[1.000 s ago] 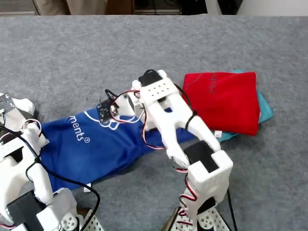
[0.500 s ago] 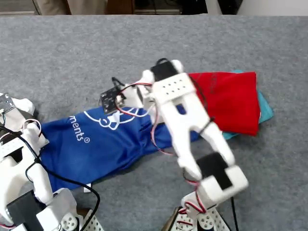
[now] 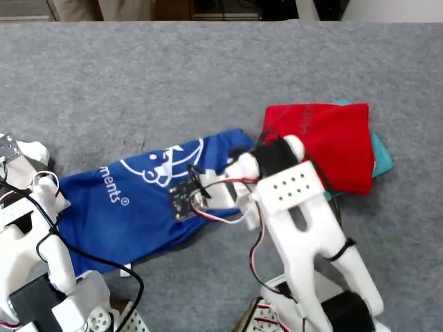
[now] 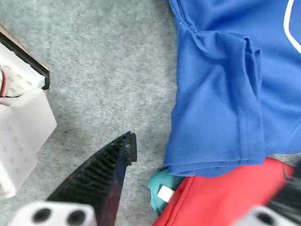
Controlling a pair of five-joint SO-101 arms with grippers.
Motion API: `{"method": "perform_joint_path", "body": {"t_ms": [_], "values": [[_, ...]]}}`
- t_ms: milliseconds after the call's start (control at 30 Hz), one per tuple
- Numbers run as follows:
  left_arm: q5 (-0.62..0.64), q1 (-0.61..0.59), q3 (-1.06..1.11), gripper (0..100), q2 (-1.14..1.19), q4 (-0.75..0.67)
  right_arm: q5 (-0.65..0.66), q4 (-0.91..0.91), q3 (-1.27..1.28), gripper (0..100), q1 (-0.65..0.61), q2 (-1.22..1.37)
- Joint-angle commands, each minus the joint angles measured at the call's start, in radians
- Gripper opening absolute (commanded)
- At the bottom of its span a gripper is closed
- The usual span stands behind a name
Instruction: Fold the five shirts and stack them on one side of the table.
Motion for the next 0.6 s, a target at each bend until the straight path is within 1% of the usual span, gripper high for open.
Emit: {"method": "perform_joint_path", "body": {"t_ms": [0, 33, 67, 100, 200, 333, 433, 500, 567], "values": [[0.003, 0.014, -0.002, 2, -0.024, -0.009, -0.058, -0.060, 0.007, 0.1, 0.015, -0.030], [0.003, 0.014, -0.002, 2, -0.024, -0.009, -0.110, -0.110, 0.008, 1.2, 0.015, -0.019], [0.002, 0.014, 0.000, 2, -0.024, -0.009, -0.158, -0.166, 0.012, 4.9, 0.015, -0.004], [0.002, 0.014, 0.000, 2, -0.024, -0.009, -0.195, -0.215, 0.015, 5.6, 0.015, 0.018], [0.003, 0.014, 0.002, 2, -0.024, -0.009, -0.259, -0.350, 0.027, 0.0, -0.039, 0.122], [0.002, 0.014, 0.002, 2, -0.024, -0.009, -0.345, -0.474, 0.012, 0.4, -0.143, 0.338], [0.000, 0.014, 0.003, 2, -0.024, -0.009, -0.390, -0.580, -0.033, 0.4, -0.177, 0.510], [0.000, 0.014, 0.003, 2, -0.024, -0.009, -0.420, -0.614, -0.099, 0.4, -0.179, 0.615], [0.000, 0.014, 0.003, 2, -0.024, -0.009, -0.443, -0.601, -0.173, 0.4, -0.174, 0.696]]}}
